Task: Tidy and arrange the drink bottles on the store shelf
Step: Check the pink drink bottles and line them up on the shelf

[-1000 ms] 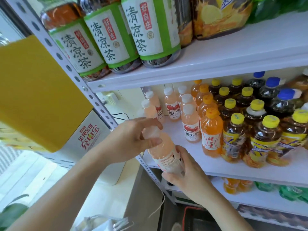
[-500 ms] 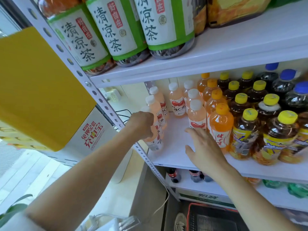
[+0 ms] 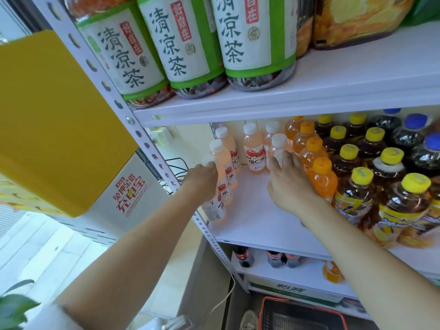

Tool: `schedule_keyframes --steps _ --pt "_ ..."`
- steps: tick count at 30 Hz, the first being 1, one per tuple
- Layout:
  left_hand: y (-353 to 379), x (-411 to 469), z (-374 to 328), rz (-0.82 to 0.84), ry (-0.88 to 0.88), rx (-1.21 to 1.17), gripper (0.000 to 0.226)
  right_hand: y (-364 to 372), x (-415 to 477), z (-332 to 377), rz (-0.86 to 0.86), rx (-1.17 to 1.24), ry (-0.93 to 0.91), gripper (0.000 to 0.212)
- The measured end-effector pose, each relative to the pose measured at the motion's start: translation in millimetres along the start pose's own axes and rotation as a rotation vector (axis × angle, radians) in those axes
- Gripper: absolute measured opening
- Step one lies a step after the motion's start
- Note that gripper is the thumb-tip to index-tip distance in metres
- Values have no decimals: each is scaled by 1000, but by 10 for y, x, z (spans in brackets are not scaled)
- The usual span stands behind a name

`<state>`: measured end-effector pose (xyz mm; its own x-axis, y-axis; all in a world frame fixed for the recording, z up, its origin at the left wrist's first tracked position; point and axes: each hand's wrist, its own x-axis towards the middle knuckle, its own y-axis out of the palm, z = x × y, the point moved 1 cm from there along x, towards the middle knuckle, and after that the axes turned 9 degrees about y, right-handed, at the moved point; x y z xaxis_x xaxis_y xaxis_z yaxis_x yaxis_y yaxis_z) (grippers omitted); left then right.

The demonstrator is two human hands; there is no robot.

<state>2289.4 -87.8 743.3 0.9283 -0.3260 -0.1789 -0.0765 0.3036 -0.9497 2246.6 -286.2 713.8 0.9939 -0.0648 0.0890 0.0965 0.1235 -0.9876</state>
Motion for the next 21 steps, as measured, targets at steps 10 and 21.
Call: schedule_keyframes --steps 10,21 --pt "-6 57 -210 -358 108 -107 29 -59 25 20 -14 -8 29 51" --pt "-56 1400 -425 -291 72 -337 65 106 -373 -97 -329 328 -75 41"
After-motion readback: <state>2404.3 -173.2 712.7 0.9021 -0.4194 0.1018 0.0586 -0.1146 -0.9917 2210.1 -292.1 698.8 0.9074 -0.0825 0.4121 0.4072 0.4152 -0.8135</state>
